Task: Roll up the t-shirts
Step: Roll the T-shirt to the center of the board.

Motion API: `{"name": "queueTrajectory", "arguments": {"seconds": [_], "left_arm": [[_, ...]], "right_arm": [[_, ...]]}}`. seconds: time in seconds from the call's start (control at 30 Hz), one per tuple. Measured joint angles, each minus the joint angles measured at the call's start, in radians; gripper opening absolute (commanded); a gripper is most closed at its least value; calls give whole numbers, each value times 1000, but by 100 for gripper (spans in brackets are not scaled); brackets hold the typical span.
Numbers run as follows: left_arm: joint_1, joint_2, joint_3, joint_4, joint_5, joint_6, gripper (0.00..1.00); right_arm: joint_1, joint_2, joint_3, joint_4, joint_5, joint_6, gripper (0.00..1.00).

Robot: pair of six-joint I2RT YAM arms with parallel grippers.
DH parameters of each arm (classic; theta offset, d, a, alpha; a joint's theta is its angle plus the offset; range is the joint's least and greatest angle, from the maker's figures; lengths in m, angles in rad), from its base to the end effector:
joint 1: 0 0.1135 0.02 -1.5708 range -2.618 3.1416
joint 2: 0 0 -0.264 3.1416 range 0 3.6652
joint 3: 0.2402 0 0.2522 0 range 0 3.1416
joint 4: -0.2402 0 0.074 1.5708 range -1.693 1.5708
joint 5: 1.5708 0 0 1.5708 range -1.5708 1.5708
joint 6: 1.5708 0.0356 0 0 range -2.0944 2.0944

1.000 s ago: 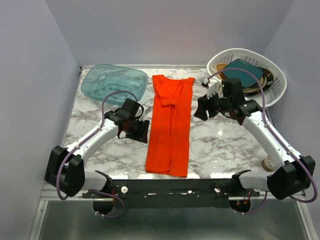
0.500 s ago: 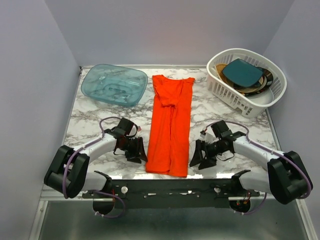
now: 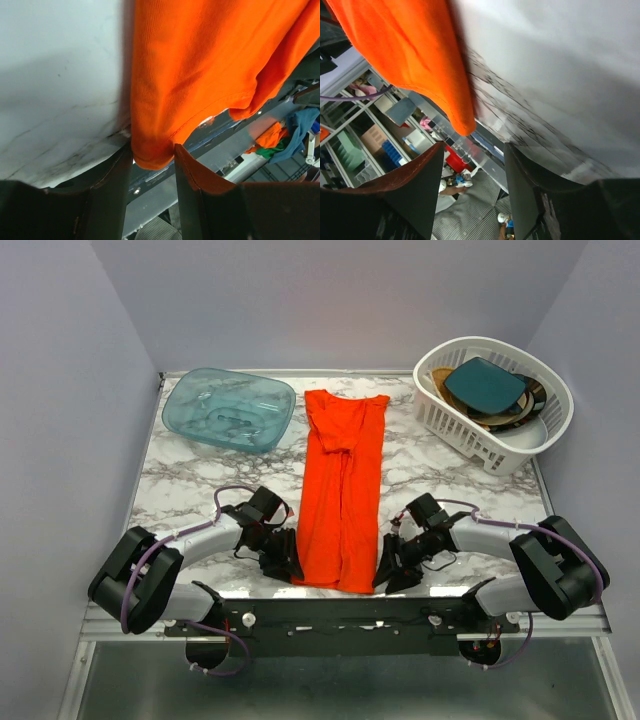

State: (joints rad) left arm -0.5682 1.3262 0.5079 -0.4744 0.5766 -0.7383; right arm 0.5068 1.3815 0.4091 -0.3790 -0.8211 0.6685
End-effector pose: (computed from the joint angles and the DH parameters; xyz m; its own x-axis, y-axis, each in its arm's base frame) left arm 0.1546 -0.1217 0.1320 -0.9880 -0.0386 0.1498 -0.1185 0.8113 -0.5725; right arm 0.1441 0.1098 0.1083 -0.9610 -0.0504 0.2720 0.1601 0.7005 0.6955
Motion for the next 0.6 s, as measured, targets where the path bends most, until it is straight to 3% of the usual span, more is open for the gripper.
{"name": "queueTrajectory", "arguments": {"seconds": [0.23,0.6], "left_arm": [[-14,0,-8,-27,-13,-25,29],[-14,-14,-41,-3,-13,-52,17]], "right_arm": [[53,21,0,76,-4,50,60],[128,56,14,127,13,72,52]]}}
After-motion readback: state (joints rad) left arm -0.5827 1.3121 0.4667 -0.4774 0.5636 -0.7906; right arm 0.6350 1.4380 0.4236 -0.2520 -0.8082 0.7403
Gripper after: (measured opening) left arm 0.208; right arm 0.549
